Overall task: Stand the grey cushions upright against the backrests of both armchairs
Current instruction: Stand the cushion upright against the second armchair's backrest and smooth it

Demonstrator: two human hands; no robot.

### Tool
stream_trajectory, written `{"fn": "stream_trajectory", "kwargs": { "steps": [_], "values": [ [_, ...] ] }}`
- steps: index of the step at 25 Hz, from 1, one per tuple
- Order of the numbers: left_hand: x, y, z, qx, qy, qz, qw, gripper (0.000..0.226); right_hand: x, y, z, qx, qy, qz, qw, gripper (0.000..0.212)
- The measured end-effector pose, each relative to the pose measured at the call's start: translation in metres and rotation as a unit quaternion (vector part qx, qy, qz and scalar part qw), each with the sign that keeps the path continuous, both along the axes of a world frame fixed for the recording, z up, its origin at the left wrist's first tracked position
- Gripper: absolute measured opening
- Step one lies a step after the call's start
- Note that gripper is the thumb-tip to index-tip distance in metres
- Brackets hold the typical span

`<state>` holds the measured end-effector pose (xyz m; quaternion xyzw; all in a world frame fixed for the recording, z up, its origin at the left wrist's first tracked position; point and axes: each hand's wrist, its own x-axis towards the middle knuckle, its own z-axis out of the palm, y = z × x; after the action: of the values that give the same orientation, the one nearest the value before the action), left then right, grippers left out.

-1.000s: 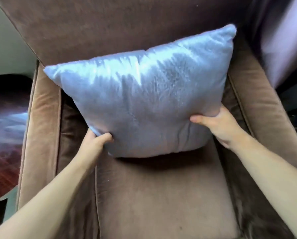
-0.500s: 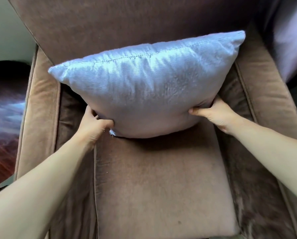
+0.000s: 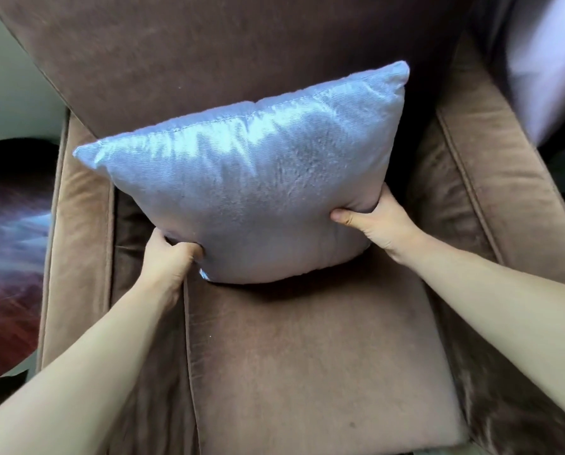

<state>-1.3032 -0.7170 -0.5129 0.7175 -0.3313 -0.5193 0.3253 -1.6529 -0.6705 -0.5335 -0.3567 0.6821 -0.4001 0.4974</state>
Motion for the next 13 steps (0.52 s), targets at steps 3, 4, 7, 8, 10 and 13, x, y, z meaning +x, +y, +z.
{"fn": "stream_trajectory", "kwargs": {
  "steps": [3,4,7,8,10,13],
  "values": [
    [-0.016,-0.007,0.031,-0.037,0.112,0.062,0.991,0.028,-0.005,-0.005,0.024,-0.021,-0.017,-0.015,1.0,0.131],
    [-0.016,-0.012,0.04,-0.071,0.131,0.087,0.985,0.02,-0.007,-0.014,0.036,-0.046,-0.029,-0.036,0.998,0.122],
    [-0.012,-0.042,0.065,-0.192,0.103,0.132,0.967,0.045,-0.007,-0.062,0.073,-0.113,-0.049,-0.149,0.981,0.072],
    [-0.01,-0.057,0.066,-0.22,0.081,0.15,0.961,0.052,-0.007,-0.079,0.081,-0.126,-0.02,-0.183,0.975,0.057],
    [-0.006,-0.08,0.068,-0.225,0.024,0.191,0.955,0.041,-0.007,-0.1,0.085,-0.142,0.046,-0.227,0.962,0.045],
    [0.006,-0.098,0.065,-0.206,-0.07,0.217,0.952,0.033,-0.011,-0.102,0.077,-0.141,0.121,-0.2,0.962,0.047]
  ]
}}
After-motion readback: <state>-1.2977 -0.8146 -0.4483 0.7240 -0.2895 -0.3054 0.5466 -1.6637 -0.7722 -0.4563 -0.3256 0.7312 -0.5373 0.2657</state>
